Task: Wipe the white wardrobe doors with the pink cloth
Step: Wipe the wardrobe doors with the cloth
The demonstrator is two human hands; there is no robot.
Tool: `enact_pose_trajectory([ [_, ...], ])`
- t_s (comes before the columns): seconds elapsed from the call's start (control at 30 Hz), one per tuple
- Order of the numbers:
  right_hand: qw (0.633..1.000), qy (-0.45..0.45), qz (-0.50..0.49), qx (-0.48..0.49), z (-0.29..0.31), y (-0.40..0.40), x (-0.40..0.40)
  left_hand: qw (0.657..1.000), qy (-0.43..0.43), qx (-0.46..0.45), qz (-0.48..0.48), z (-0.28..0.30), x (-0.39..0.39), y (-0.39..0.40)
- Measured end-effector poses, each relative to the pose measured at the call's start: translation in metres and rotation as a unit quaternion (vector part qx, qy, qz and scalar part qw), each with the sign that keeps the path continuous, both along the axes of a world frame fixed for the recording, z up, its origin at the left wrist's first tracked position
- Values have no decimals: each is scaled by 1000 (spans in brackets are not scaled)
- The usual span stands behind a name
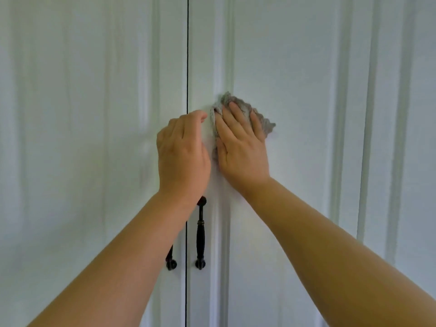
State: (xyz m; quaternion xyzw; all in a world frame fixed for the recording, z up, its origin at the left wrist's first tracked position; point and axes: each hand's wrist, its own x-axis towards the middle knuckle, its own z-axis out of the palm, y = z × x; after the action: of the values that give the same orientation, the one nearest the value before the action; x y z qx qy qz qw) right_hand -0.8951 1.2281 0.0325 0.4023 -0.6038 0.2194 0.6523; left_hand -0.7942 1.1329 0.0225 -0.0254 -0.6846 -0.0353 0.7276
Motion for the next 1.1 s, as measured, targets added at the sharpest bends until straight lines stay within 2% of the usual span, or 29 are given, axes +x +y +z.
enact_pose_trajectory([
  [0.17,1000,-12,6,18,-106,7,2,999,-37,21,-9,-76,9,8],
  [0.27,997,-59,26,32,-181,10,8,997,-71,5,12,-116,7,14],
  [0.43,984,-93,9,153,-287,42,7,983,-154,-64,77,-167,-9,30],
  [0.53,985,-68,-4,157,-278,45,2,979,-162,-76,98,-173,-14,26],
  [0.67,997,-76,15,27,-213,21,9,985,-126,-58,101,-172,-20,30],
  [0.77,998,-65,3,-5,-184,8,8,988,-107,-52,103,-173,-24,32],
  [0.9,999,-36,-24,7,-193,31,-12,983,-111,-80,125,-176,-25,27],
  [1.1,980,-123,-85,-133,-205,92,-50,971,-89,-155,159,-178,-28,14],
])
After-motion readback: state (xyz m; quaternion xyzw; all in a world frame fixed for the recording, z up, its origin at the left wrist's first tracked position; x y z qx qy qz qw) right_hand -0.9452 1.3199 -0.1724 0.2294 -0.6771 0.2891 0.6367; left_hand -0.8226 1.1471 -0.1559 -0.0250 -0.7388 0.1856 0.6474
